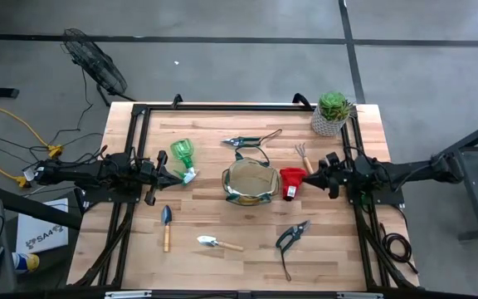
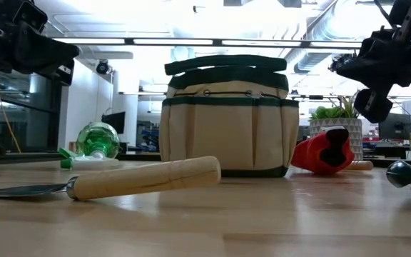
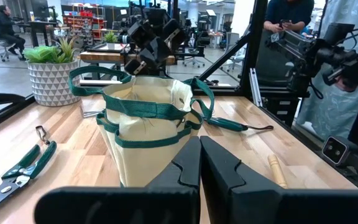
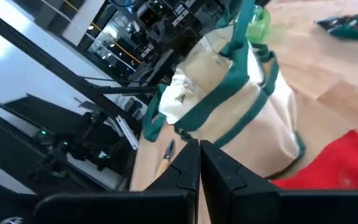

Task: Pick & Place Garden tools in Gardening bag
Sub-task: Put the bottom green shear scissors into the gardening bag

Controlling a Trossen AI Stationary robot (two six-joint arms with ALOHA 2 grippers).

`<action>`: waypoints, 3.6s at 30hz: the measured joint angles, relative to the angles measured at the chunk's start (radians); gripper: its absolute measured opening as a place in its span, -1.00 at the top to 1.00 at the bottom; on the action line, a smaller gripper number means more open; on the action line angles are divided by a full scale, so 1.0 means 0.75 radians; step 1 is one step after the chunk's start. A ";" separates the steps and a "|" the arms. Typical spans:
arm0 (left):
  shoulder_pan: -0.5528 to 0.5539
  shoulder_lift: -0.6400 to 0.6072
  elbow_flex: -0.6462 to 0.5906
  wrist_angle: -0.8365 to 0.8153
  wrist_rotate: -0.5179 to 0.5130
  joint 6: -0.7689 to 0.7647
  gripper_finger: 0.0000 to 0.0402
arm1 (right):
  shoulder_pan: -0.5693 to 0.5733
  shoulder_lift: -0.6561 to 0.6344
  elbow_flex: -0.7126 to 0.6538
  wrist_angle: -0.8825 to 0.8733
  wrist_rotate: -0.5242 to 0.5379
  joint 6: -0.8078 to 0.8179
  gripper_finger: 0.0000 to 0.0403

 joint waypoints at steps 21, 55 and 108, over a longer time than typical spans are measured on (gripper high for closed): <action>0.000 0.000 0.000 0.000 0.000 0.000 1.00 | 0.701 0.903 0.561 0.022 0.504 0.421 0.98; 0.000 0.000 0.000 0.000 0.000 0.000 1.00 | 0.936 1.864 1.091 -0.193 0.002 1.503 0.98; 0.000 0.000 0.000 0.000 0.000 0.000 1.00 | 0.995 2.241 1.810 -0.944 0.038 1.371 0.98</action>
